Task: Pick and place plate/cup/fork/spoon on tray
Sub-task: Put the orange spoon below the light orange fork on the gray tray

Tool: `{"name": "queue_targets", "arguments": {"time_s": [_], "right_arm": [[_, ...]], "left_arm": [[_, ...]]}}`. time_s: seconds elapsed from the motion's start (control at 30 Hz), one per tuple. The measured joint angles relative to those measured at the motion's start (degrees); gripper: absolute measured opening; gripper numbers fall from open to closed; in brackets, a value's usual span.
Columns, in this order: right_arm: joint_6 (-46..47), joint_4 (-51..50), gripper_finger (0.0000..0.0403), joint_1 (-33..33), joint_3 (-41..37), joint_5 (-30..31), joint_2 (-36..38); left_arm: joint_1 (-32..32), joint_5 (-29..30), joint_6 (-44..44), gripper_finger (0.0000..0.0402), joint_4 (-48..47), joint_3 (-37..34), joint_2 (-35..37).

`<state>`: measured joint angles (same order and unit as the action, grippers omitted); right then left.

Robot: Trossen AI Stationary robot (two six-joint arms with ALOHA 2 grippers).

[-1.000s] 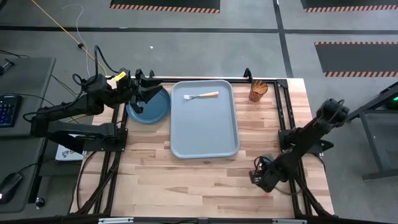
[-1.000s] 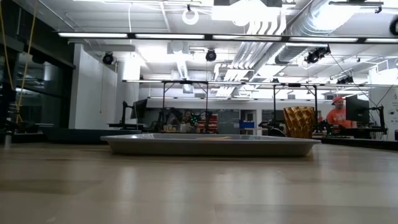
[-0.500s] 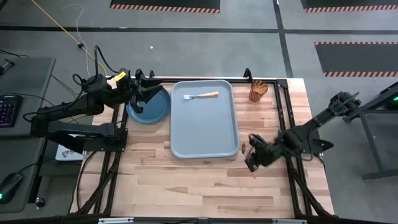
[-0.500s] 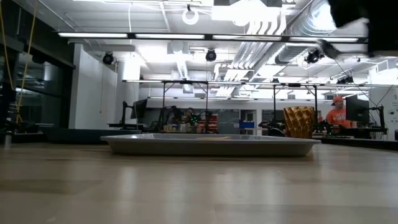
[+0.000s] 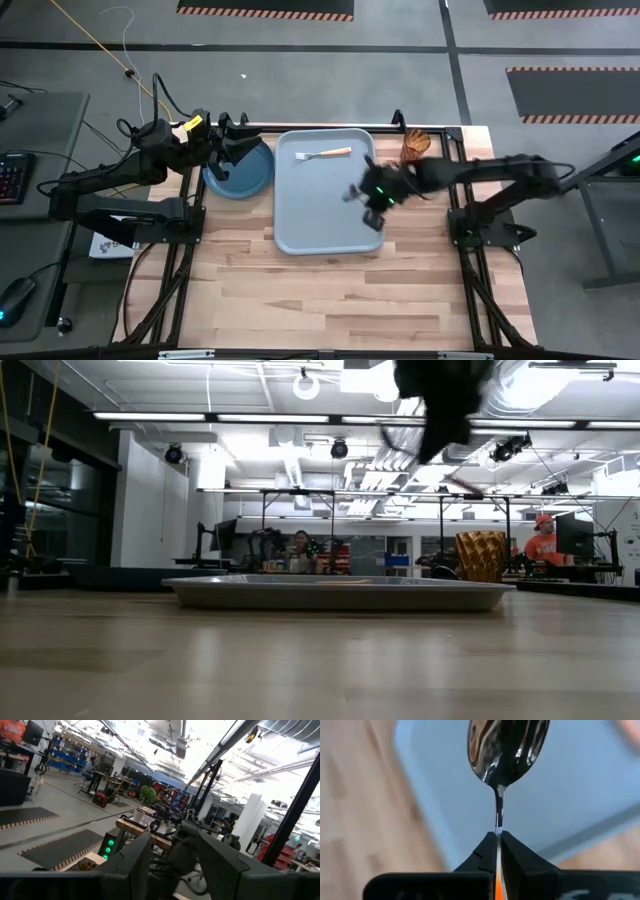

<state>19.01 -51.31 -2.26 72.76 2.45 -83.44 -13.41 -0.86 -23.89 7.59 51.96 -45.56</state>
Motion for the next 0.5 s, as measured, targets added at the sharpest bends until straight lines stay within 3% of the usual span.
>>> {"name": "queue_targets", "arguments": {"time_s": [0.3, 0.5], "right_arm": [[-39.83, -5.7, 0.0, -11.28, 24.0, 3.69, -22.7], [-52.84, -8.95, 0.0, -14.14, 39.52, 8.91, -38.42]], "left_arm": [[0.0, 0.0, -3.38, 0.0149, 2.76, 0.0, -0.04], [0.0, 0.0, -5.07, 0.0149, 7.63, 0.0, -0.11]]}}
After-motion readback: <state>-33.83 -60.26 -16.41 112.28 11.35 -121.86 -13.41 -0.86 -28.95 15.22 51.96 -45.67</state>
